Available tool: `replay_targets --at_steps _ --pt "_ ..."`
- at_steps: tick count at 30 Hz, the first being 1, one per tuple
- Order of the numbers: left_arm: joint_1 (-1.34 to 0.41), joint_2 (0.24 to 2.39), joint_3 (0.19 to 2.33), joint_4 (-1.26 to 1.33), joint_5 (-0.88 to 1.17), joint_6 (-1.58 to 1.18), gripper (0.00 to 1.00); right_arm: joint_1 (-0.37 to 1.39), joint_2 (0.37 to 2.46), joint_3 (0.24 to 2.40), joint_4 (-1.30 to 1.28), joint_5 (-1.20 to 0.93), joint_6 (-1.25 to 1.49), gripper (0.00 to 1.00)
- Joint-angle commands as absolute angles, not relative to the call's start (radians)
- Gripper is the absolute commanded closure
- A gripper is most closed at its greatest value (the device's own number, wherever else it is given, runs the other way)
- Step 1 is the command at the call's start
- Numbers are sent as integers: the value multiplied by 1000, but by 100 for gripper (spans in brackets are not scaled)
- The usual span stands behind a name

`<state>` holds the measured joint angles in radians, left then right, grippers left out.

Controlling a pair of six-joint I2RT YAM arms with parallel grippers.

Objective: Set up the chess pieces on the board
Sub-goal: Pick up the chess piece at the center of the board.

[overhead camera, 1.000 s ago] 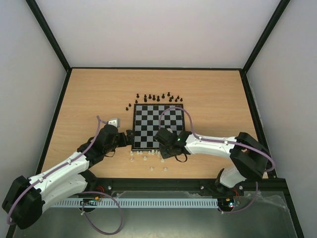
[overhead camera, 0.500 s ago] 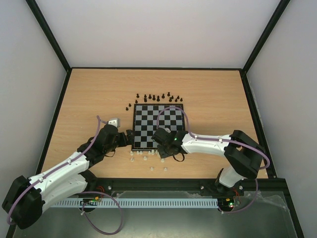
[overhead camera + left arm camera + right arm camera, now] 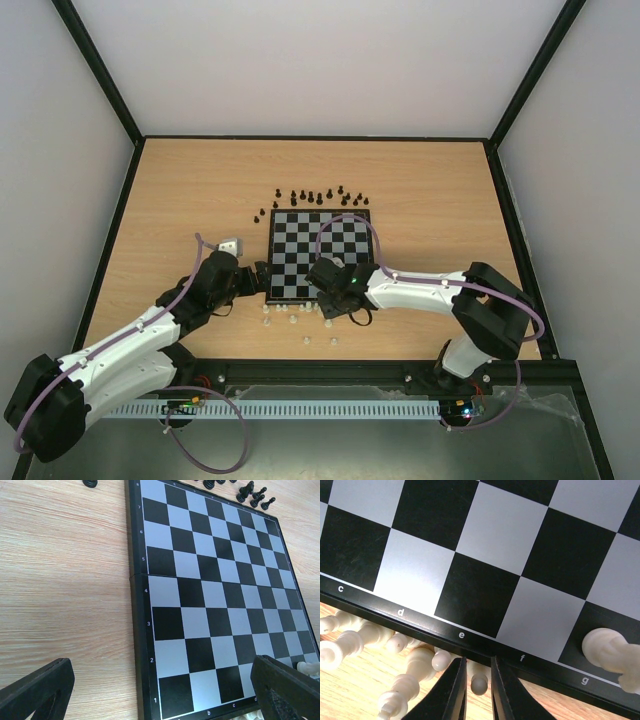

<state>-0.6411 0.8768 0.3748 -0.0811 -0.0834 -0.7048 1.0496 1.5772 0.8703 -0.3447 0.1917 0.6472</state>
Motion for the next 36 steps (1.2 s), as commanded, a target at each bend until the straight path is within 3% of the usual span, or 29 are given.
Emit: replay_targets --at_steps 1,18,25,36 --pt "-643 871 368 -68 -84 -702 0 1057 1560 860 -404 215 651 82" --pt "-644 896 372 -46 -72 -708 0 1057 1527 812 -387 183 649 85" --pt "-644 912 378 -33 -69 -713 0 1057 1515 814 -397 182 641 91" --pt "-644 935 405 -50 -81 -693 1 1055 1376 900 -535 269 627 89"
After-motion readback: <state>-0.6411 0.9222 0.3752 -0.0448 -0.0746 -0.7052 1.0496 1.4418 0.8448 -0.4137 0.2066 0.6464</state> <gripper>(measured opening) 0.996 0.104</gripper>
